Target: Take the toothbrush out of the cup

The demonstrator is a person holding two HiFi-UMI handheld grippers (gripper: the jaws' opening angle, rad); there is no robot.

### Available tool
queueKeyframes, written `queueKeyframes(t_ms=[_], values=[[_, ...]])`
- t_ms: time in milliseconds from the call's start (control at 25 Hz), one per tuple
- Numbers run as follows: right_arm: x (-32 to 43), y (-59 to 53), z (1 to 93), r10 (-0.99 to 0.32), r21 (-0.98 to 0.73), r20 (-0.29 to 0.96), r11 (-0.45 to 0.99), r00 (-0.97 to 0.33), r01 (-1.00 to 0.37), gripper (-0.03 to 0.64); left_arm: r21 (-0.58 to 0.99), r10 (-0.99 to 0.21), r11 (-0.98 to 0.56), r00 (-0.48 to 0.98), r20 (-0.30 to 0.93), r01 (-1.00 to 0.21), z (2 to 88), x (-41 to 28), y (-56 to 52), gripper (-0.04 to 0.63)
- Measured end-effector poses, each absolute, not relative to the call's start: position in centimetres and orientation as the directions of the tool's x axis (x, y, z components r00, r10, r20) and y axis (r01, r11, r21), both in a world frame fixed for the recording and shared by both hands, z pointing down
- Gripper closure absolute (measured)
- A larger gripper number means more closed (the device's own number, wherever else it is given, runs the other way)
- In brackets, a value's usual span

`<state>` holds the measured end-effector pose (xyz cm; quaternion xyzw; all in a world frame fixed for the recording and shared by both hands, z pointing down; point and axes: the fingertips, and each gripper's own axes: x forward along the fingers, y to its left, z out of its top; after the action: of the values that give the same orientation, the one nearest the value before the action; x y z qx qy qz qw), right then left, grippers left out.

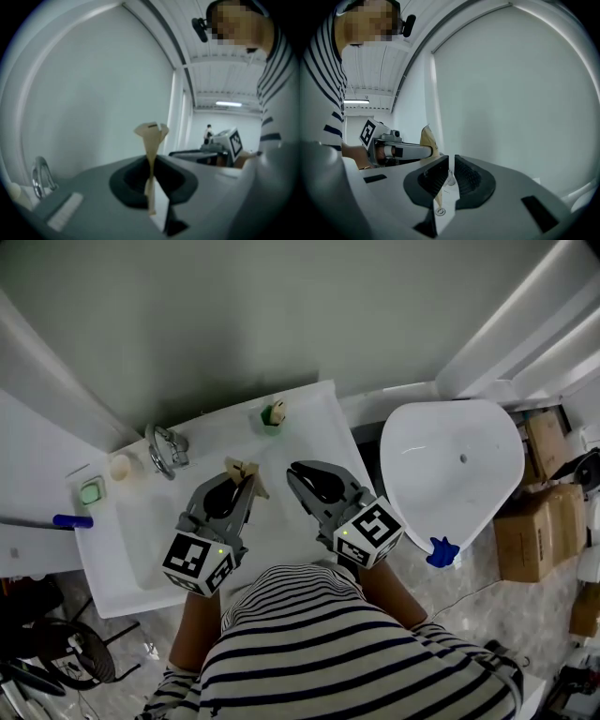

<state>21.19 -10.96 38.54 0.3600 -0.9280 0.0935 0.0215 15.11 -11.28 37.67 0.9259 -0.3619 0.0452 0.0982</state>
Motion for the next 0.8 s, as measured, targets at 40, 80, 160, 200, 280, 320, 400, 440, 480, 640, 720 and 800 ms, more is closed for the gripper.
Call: queueKeyframes(t_ms=[40,80,160,200,280,320,400,440,480,640,720,800], values=[[21.4,-11.3,38.5,-0.667,-0.158,0.106,0.721,-0.738,-0.674,0.607,0.147,-0.662,-0.719,0.733,0.156,-0.680,37.6,15.2,-11.6,0.566],[21.5,-11.5,38.6,-0.668,-0.158,0.105,0.720,-0.737,-0.676,0.607,0.145,-0.663,-0.718,0.732,0.157,-0.681,37.6,15.3,-11.8,0.566],[21.8,-11.9,38.8,-0.669,-0.157,0.107,0.719,-0.735,-0.677,0.607,0.142,-0.664,-0.717,0.730,0.159,-0.683,37.7,15.4,-12.2,0.566],[21.9,-12.2,39.0,-0.669,-0.157,0.111,0.718,-0.735,-0.678,0.607,0.142,-0.664,-0.716,0.730,0.160,-0.683,37.8,15.5,-12.4,0.566],[22.2,-12.8,39.2,-0.667,-0.159,0.118,0.718,-0.735,-0.677,0.607,0.146,-0.665,-0.715,0.729,0.164,-0.684,38.0,15.7,-12.9,0.566],[22.3,-13.2,39.3,-0.666,-0.159,0.121,0.719,-0.736,-0.677,0.607,0.147,-0.664,-0.714,0.729,0.166,-0.684,38.0,15.9,-13.3,0.566],[22.6,-13.9,39.4,-0.668,-0.159,0.125,0.716,-0.734,-0.679,0.607,0.147,-0.663,-0.715,0.729,0.171,-0.684,38.1,16.1,-13.9,0.566],[22.7,-14.3,39.5,-0.671,-0.160,0.127,0.713,-0.731,-0.682,0.607,0.148,-0.662,-0.714,0.729,0.174,-0.684,38.1,16.1,-14.2,0.566],[22.9,-14.7,39.7,-0.674,-0.161,0.129,0.709,-0.727,-0.686,0.607,0.150,-0.662,-0.714,0.729,0.178,-0.684,38.3,16.1,-14.5,0.566],[23.4,-16.3,40.3,-0.686,-0.170,0.139,0.694,-0.714,-0.700,0.607,0.158,-0.663,-0.707,0.723,0.192,-0.690,38.9,15.8,-15.7,0.566],[23.6,-16.9,40.6,-0.690,-0.174,0.140,0.689,-0.710,-0.704,0.607,0.161,-0.662,-0.705,0.722,0.199,-0.691,39.2,15.7,-16.2,0.566],[23.8,-17.5,40.9,-0.694,-0.175,0.143,0.684,-0.705,-0.709,0.607,0.165,-0.659,-0.705,0.723,0.205,-0.689,39.6,15.7,-16.9,0.566]])
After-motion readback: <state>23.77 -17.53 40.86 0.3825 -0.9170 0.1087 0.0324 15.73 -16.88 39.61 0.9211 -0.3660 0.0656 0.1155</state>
